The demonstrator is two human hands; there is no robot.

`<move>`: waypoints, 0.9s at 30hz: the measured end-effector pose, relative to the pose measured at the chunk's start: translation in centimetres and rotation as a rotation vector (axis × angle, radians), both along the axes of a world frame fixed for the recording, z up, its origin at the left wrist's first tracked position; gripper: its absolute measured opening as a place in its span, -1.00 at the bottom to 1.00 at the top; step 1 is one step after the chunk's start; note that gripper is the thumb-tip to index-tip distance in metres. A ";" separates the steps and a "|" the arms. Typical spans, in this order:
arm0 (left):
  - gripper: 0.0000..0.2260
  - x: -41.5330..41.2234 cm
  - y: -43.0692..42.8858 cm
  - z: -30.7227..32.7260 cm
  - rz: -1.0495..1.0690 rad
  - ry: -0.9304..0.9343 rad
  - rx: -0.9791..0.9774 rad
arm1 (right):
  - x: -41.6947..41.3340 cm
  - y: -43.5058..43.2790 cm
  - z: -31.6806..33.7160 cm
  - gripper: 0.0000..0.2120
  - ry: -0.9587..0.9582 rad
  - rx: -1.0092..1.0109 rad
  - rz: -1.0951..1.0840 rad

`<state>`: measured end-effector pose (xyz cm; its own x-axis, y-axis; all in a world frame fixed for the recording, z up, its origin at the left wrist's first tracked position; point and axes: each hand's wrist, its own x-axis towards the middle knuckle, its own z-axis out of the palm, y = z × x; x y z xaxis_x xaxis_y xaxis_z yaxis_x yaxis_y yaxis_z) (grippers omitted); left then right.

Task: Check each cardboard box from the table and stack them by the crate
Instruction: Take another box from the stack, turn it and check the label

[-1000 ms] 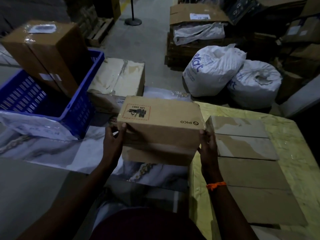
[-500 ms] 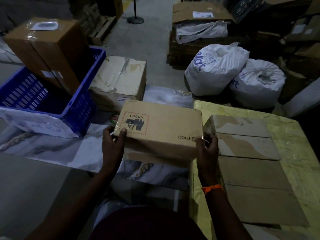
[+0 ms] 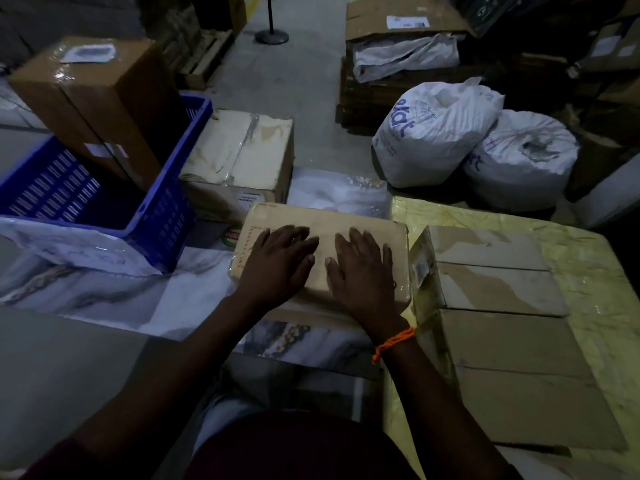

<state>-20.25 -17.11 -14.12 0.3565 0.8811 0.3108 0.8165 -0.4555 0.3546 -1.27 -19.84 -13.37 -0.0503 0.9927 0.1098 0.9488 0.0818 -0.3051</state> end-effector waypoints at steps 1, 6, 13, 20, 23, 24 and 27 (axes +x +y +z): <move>-0.63 0.1 -0.1 0.0 0.008 0.009 0.000 | 0.0 -0.1 -0.2 -0.31 -0.005 0.007 -0.003; -0.65 0.4 0.0 0.0 0.015 0.021 0.011 | -0.4 0.1 0.0 -0.35 -0.011 0.003 -0.011; -0.55 -1.0 -0.2 0.2 -0.064 0.096 -0.065 | 1.2 -1.0 -0.5 -0.29 -0.075 -0.052 0.069; -0.33 -3.4 -0.9 -0.5 0.065 0.300 -0.130 | 3.5 -1.3 -0.3 -0.09 -0.103 -0.178 -0.080; -0.30 -3.3 -0.8 -0.8 0.066 0.304 -0.159 | 3.5 -1.1 -0.3 -0.10 -0.116 -0.192 -0.067; -0.29 -3.3 -0.7 -0.8 0.069 0.302 -0.160 | 3.5 -1.1 -0.4 -0.11 -0.116 -0.192 -0.069; -0.26 -3.3 -0.7 -0.9 0.065 0.285 -0.143 | 3.5 -1.1 -0.6 -0.15 -0.124 -0.198 -0.071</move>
<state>-23.54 -17.80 -15.05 0.3529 0.9324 0.0782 0.9179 -0.3612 0.1644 2.23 -20.98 -13.99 0.0192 0.9957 -0.0902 0.9813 -0.0361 -0.1893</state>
